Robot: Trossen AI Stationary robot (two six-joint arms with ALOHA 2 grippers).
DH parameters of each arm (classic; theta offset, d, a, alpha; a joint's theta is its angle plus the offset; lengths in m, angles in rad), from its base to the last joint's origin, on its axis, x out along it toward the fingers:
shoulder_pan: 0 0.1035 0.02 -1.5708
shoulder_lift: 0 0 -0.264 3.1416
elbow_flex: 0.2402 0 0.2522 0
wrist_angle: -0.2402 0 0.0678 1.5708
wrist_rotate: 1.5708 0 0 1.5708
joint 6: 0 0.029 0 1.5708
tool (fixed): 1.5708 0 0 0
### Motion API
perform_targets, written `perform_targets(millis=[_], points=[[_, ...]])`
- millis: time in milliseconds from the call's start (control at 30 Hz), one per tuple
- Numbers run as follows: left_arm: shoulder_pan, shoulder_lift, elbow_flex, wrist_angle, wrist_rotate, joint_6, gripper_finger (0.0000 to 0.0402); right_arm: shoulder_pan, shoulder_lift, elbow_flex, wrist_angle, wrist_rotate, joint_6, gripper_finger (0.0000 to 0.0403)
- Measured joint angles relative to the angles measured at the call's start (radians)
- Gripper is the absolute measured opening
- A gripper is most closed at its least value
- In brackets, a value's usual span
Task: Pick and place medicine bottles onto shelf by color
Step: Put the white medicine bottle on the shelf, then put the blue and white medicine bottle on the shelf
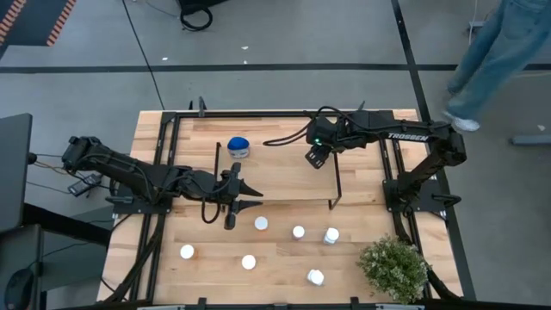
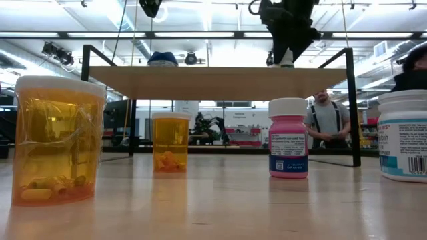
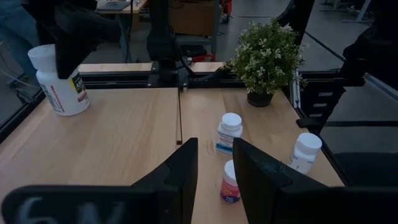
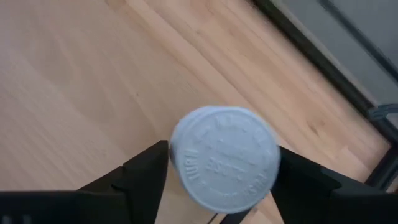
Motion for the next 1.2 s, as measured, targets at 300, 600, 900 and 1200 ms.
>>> perform_targets(millis=[300,600,900,1200], points=[[0.000,0.000,0.000,0.000,0.000,-0.009,0.0107,0.000,-0.004,0.009,-0.001,-0.002,-0.001,0.0313],[0.000,0.000,0.000,-0.002,0.000,-0.009,0.0107,0.008,-0.007,0.151,-0.066,-0.010,-0.012,0.0324],[0.000,0.000,0.000,-0.015,0.000,-0.009,0.0107,0.159,-0.006,0.246,-0.214,-0.014,0.013,0.0324],[0.000,0.000,0.000,-0.015,0.000,-0.011,0.0107,0.470,-0.007,0.233,-0.175,-0.015,0.162,0.0324]])
